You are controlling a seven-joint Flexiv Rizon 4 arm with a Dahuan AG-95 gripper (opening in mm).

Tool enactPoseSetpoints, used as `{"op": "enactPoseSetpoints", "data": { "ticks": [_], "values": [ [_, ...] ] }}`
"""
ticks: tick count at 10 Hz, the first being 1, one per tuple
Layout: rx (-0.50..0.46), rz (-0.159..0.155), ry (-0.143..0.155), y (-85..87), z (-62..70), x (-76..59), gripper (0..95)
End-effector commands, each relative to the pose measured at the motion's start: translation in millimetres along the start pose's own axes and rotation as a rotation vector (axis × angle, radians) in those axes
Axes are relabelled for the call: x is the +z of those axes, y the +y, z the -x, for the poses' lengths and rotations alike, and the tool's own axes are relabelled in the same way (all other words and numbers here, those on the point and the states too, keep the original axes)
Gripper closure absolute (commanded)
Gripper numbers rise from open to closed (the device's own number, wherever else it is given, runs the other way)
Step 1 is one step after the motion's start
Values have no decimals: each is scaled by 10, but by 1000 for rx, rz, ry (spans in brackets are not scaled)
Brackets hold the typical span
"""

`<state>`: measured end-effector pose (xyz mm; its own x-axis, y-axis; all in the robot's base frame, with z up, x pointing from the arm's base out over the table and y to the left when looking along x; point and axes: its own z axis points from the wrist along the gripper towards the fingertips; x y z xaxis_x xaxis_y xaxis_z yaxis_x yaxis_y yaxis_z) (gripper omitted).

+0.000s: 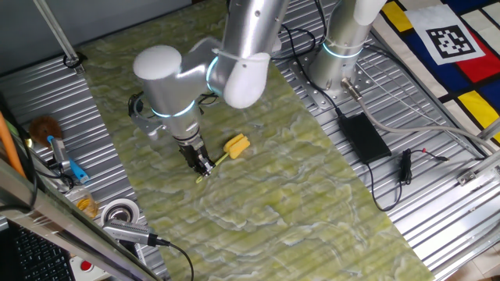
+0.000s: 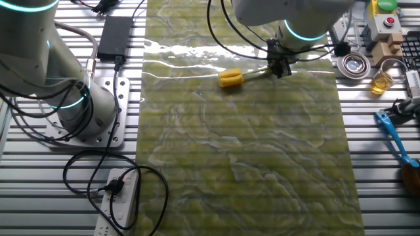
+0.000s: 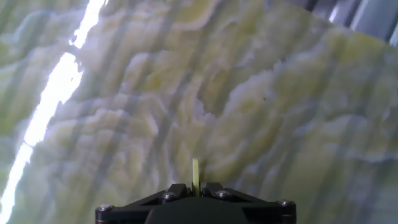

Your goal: Scrub the table with a brush

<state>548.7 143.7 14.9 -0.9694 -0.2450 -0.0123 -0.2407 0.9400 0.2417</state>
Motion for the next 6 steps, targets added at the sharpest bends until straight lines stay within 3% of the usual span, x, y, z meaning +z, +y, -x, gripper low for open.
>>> {"op": "enactPoseSetpoints", "data": {
  "ticks": [1, 2, 6],
  "values": [
    [-35, -21, -5, -5, -9, 4, 950],
    [-52, -31, -5, -5, -10, 4, 950],
    [-290, -200, 26, -97, -29, -63, 950]
  ]
}}
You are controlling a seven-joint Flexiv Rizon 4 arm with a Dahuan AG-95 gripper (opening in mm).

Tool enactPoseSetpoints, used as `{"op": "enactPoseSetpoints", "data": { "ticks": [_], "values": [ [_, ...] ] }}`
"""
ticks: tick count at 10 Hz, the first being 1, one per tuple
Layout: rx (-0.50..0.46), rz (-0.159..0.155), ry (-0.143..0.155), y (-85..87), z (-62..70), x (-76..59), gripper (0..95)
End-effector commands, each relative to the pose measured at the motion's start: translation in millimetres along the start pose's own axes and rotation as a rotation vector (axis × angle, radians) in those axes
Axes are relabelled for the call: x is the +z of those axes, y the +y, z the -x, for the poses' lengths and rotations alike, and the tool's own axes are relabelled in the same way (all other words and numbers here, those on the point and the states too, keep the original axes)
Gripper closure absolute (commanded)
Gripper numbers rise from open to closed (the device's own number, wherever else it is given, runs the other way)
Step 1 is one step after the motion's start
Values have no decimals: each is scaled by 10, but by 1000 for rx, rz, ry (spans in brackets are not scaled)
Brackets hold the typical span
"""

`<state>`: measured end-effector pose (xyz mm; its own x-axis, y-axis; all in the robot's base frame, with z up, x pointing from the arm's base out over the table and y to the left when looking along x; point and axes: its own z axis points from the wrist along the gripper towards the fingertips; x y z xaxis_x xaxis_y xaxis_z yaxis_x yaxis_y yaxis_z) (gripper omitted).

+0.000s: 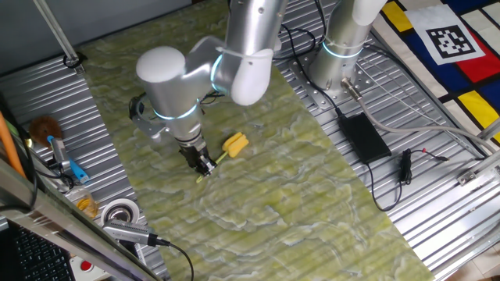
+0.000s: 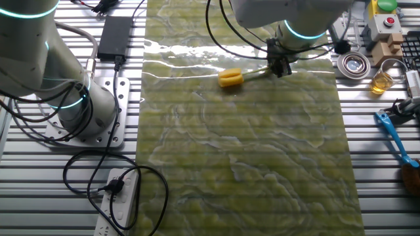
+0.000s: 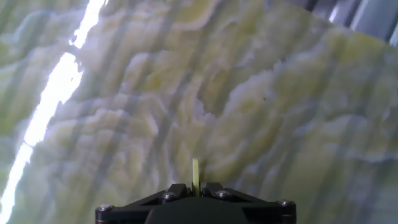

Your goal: Scrub the table with a brush

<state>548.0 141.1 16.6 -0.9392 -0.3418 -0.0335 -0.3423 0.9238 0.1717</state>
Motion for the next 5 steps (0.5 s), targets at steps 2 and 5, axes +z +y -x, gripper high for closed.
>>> {"op": "enactPoseSetpoints", "data": {
  "ticks": [2, 5],
  "values": [
    [-280, -173, 41, -144, -49, -60, 950],
    [-326, -188, 44, -207, -74, -88, 950]
  ]
}}
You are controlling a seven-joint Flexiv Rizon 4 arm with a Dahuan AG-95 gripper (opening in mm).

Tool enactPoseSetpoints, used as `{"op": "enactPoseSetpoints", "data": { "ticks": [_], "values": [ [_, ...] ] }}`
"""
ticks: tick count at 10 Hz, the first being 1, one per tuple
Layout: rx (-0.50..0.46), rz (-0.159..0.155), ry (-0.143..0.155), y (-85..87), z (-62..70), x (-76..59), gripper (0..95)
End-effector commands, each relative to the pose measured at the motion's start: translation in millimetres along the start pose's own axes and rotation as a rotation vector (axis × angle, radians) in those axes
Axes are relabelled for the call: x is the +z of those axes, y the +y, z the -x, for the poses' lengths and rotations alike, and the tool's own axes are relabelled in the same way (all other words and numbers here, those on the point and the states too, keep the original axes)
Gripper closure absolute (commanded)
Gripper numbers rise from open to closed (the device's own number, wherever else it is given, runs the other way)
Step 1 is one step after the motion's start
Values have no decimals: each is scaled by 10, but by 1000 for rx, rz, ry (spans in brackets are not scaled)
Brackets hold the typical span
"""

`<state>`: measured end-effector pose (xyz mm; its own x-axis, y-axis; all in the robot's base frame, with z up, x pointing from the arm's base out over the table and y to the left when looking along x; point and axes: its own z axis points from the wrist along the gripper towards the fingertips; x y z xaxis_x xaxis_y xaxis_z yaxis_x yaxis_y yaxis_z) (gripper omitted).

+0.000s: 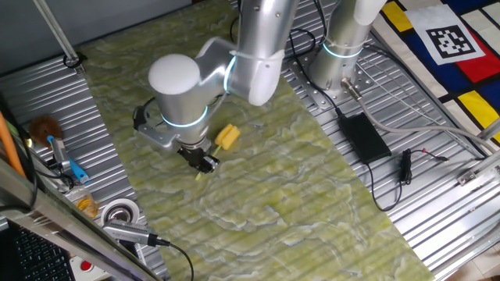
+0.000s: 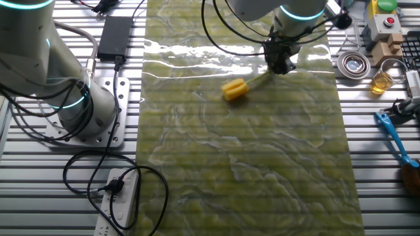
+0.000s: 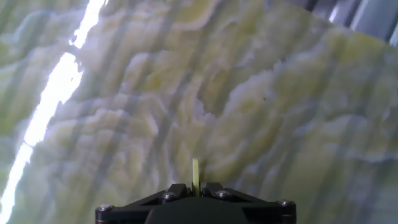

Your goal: Scrub the table with a brush

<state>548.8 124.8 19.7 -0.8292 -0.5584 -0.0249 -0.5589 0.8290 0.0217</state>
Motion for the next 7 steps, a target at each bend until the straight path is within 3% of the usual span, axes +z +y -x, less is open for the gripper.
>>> {"op": "enactPoseSetpoints", "data": {
  "ticks": [1, 3, 7],
  "values": [
    [-75, -43, 10, -57, -43, -20, 950],
    [-6, -21, 8, -37, -33, -3, 950],
    [145, 62, -13, 61, -33, 88, 950]
  ]
}}
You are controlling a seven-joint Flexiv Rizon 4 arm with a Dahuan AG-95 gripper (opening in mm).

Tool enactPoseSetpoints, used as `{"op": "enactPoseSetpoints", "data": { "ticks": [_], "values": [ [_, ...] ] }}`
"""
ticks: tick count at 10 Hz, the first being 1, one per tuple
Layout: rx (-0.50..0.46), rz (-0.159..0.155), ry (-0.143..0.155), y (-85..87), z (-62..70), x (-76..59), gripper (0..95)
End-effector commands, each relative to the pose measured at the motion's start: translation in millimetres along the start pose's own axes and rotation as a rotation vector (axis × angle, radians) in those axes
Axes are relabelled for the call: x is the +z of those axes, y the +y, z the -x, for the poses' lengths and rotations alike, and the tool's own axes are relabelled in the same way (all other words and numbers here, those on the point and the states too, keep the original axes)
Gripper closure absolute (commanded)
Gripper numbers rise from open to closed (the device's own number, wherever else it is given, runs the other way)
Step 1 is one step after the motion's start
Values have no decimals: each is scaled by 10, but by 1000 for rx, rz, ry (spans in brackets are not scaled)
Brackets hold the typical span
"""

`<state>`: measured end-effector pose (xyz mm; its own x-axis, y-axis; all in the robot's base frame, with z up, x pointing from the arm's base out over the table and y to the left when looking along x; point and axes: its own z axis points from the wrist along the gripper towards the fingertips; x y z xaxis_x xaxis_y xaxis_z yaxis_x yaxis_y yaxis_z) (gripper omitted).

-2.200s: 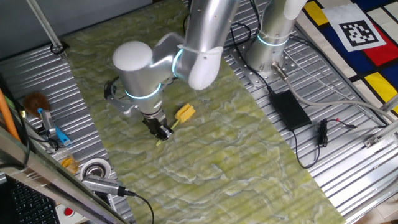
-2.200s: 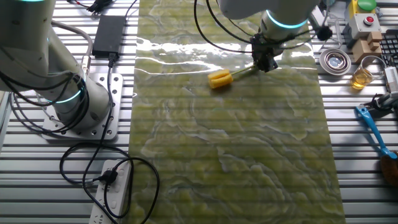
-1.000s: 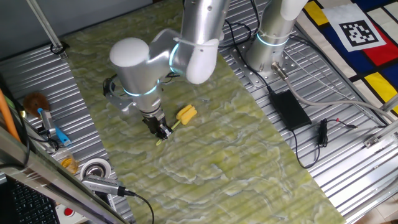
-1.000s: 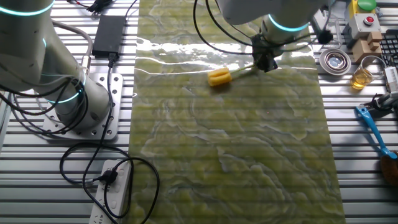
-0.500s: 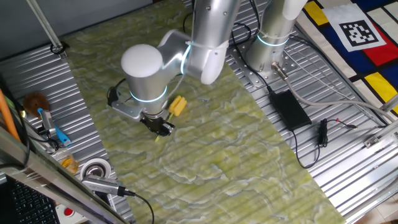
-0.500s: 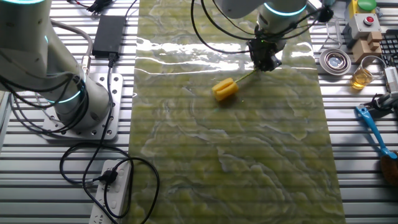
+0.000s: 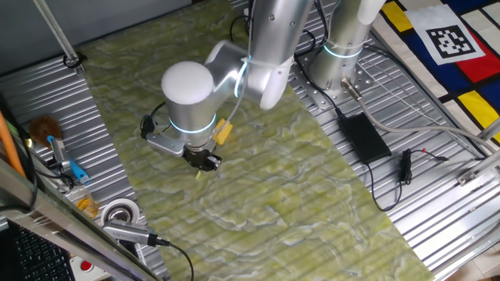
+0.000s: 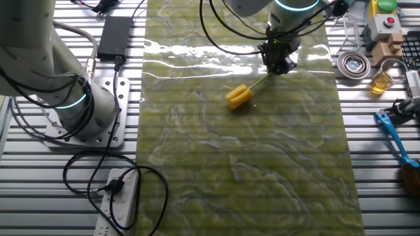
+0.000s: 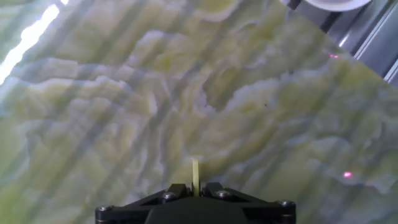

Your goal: Scrub the table with a brush

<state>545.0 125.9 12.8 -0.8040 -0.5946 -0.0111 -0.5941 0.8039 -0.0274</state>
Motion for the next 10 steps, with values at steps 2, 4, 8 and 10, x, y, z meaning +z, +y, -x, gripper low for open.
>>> {"op": "enactPoseSetpoints", "data": {
  "ticks": [2, 4, 8, 10],
  "values": [
    [253, 155, -28, 64, -5, 29, 950],
    [330, 195, -23, 105, 21, 9, 950],
    [421, 219, -21, 233, 113, -21, 950],
    [496, 257, -29, 331, 173, -27, 950]
  ]
}}
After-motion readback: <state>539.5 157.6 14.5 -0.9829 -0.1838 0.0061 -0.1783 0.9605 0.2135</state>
